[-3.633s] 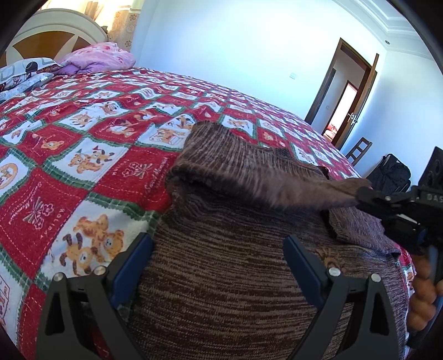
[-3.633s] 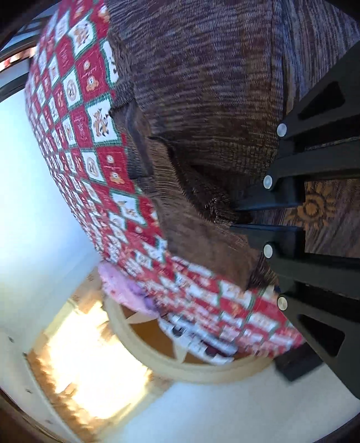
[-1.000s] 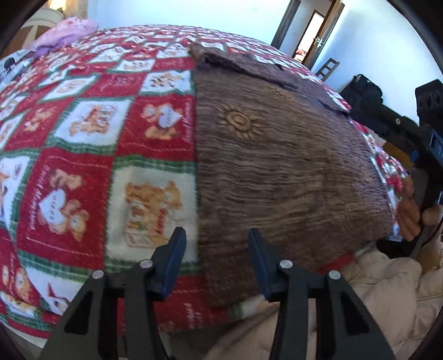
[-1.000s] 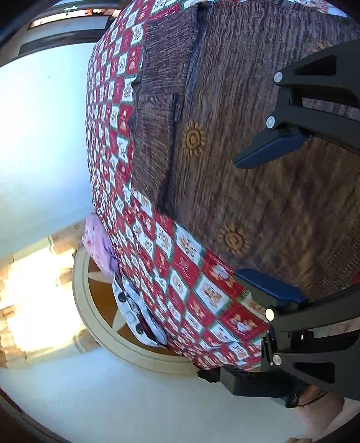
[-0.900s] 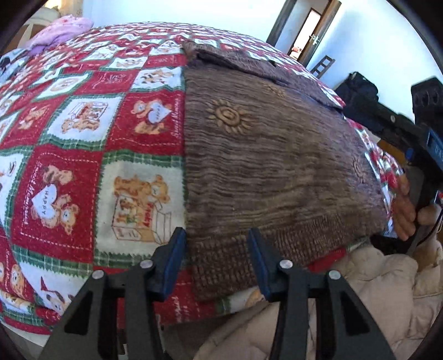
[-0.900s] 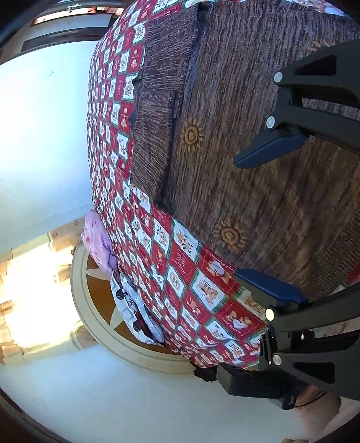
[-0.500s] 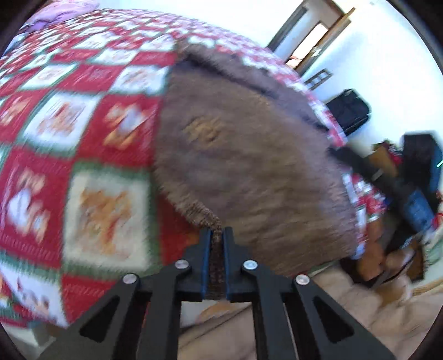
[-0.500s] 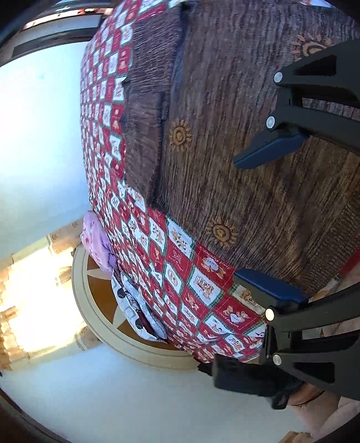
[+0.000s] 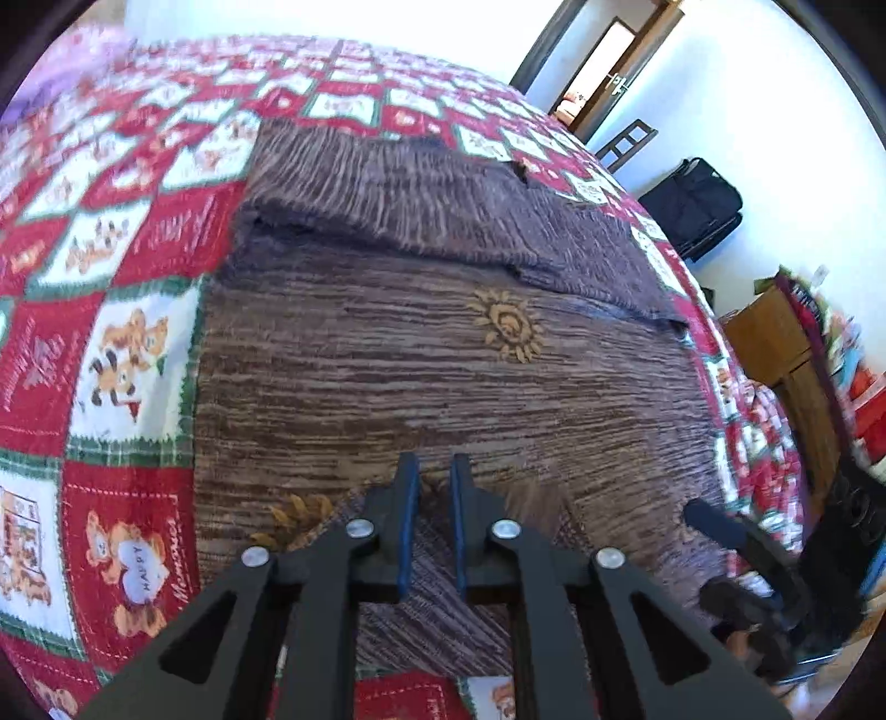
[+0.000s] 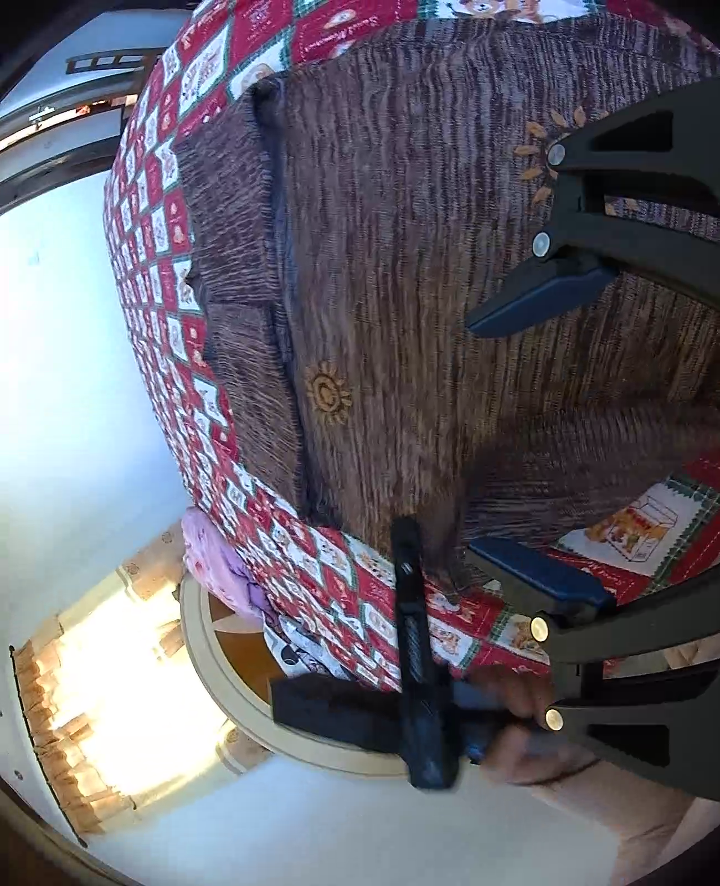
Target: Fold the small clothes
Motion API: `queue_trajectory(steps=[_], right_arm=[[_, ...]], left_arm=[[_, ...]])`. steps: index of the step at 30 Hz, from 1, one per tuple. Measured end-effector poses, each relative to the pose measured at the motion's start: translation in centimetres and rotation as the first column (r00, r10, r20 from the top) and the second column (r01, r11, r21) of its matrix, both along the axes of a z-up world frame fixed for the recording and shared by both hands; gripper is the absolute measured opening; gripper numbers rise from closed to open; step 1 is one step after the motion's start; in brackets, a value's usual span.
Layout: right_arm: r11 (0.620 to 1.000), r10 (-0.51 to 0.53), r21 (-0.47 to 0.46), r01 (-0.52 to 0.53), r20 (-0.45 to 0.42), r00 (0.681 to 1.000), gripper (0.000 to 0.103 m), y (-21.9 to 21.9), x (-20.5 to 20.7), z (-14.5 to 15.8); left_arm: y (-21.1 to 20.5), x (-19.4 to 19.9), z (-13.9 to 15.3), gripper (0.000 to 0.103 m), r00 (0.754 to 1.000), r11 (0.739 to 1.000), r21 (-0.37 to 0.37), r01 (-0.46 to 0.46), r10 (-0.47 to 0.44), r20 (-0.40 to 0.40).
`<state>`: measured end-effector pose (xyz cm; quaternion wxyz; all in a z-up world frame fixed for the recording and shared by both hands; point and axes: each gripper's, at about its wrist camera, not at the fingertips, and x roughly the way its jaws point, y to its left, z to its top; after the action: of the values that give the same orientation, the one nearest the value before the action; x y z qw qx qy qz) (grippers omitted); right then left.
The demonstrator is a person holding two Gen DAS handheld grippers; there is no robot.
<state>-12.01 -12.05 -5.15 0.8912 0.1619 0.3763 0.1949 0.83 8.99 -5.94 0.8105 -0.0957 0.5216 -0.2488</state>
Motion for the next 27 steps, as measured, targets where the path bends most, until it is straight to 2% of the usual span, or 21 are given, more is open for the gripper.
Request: queue_trajectory(steps=[2,4,6,7,10,12,16,18,23,27], right_arm=[[0.999,0.026,-0.039,-0.025,0.002,1.0,0.076,0.6,0.3,-0.2],[0.995,0.058,-0.083,-0.057,0.011,0.998,0.075,1.6,0.8,-0.3],[0.985,0.103,-0.144,-0.099,0.027,0.994,0.075,2.9,1.6,-0.4],[0.977,0.122,-0.179,-0.114,0.036,0.992,0.075,3.6,2.3,-0.5],[0.959,0.157,-0.244,-0.145,0.033,0.987,0.075,5.2,4.5,-1.5],[0.954,0.165,-0.257,-0.156,0.011,0.986,0.075,6.0,6.3,-2.3],[0.946,0.178,-0.277,-0.168,0.01,0.984,0.047,7.1,8.9,-2.9],[0.939,0.171,-0.3,-0.167,-0.01,0.985,0.039,7.5,9.9,-2.9],[0.953,0.164,-0.251,-0.173,-0.056,0.985,0.039,7.3,10.7,-2.6],[0.949,0.193,-0.247,-0.195,-0.034,0.981,0.04,7.6,10.5,-2.9]], left_arm=[[1.4,-0.3,0.6,0.028,1.0,0.999,-0.048,0.002,-0.003,-0.014],[2.8,-1.2,1.6,0.054,0.998,0.999,-0.032,-0.024,0.026,0.052],[4.3,-2.6,2.8,0.068,0.985,0.999,0.008,-0.048,0.046,0.165],[4.6,-3.0,3.1,0.07,0.981,0.999,0.017,-0.042,0.038,0.192],[5.5,-3.9,3.7,0.071,0.971,0.998,0.056,0.003,-0.016,0.239],[5.3,-3.7,3.7,0.075,0.964,0.994,0.109,0.029,-0.056,0.258],[4.3,-3.2,3.3,0.075,0.95,0.974,0.195,0.117,-0.167,0.265],[3.4,-2.8,3.2,0.076,0.935,0.955,0.237,0.176,-0.238,0.264],[1.0,-2.2,2.7,0.075,0.887,0.904,0.308,0.296,-0.38,0.261],[0.0,-2.4,2.3,0.076,0.857,0.873,0.329,0.361,-0.449,0.251]])
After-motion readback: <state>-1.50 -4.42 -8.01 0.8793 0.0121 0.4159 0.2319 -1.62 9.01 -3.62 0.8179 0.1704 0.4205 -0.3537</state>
